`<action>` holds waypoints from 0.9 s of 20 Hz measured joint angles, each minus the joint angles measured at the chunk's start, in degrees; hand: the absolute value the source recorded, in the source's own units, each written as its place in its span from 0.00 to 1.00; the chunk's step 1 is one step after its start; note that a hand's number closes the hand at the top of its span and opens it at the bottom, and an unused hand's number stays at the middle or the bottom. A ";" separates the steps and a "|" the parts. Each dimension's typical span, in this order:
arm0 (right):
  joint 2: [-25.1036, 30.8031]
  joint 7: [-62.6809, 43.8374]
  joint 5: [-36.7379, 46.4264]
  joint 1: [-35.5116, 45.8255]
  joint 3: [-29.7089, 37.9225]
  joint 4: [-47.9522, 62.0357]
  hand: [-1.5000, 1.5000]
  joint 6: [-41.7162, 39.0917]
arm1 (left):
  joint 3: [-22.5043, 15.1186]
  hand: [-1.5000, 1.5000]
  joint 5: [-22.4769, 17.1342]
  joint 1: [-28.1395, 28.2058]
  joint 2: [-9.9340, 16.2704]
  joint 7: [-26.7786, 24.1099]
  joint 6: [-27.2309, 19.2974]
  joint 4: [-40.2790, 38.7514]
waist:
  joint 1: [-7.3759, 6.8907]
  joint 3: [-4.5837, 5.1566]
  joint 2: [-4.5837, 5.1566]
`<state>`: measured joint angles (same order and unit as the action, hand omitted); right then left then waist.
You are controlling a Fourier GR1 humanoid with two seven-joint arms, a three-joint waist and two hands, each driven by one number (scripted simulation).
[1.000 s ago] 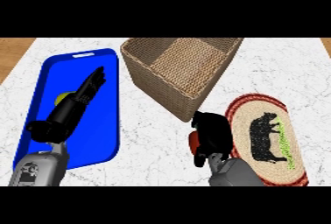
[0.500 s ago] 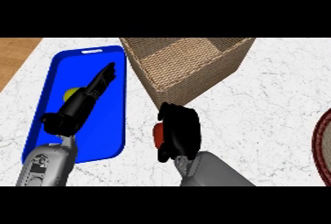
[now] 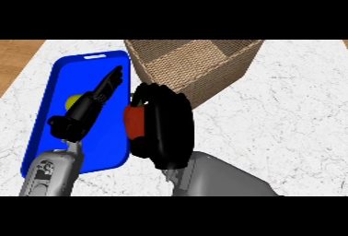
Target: Pick the bell pepper from the placemat and place it in the basket
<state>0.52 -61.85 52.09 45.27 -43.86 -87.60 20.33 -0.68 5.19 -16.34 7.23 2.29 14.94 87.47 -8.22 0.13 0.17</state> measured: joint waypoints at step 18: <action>0.27 -8.12 1.34 25.31 8.43 15.71 1.00 3.22 | 1.02 0.50 0.73 1.20 0.51 -1.15 -0.97 -0.75 | 2.25 0.22 -0.31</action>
<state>0.78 -69.97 53.43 70.59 -35.43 -71.89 23.55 0.34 5.92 -15.13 7.75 1.14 13.97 86.72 -5.97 0.35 -0.14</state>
